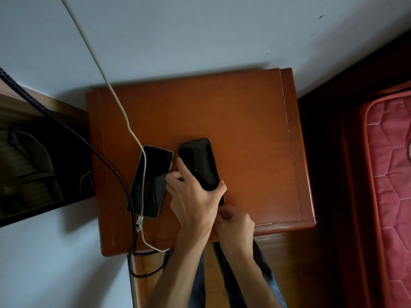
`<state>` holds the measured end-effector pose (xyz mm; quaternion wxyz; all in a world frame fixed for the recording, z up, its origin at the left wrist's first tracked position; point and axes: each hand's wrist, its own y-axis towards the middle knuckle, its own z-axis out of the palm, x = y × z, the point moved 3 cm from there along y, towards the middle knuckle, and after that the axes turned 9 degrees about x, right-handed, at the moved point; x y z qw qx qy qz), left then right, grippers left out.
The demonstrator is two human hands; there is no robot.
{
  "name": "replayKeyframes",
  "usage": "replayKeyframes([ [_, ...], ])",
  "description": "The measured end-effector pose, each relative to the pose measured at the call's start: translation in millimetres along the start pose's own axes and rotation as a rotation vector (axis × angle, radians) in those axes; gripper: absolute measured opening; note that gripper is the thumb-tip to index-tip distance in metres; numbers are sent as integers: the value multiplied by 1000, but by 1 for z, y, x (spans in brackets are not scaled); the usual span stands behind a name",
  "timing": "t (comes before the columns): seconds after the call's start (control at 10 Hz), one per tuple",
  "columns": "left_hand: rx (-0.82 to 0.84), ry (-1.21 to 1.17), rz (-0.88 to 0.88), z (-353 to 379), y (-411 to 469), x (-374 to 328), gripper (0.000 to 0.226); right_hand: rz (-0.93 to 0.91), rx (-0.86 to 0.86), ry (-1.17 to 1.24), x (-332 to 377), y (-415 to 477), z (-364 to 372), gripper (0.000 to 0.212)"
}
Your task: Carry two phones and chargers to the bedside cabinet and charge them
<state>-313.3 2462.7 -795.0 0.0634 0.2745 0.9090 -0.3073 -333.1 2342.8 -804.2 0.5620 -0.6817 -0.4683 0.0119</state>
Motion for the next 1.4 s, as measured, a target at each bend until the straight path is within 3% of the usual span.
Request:
replayKeyframes([
  [0.1,9,46,14,2,0,2,117,-4,-6,-116,1,4,2,11],
  [0.4,37,30,49,-1,-4,6,114,-21,-39,-346,3,1,3,15],
  [0.7,101,-3,229,-4,-20,19,77,-59,4,-427,5,4,2,18],
  [0.9,77,-29,265,-2,-24,23,74,-101,-14,-379,1,5,1,18],
  [1.1,77,-149,272,-14,-34,22,63,-103,-52,-327,16,1,-10,34],
  [1.4,-16,-325,229,-97,-89,-5,54,-195,-30,-116,92,-61,-61,37],
])
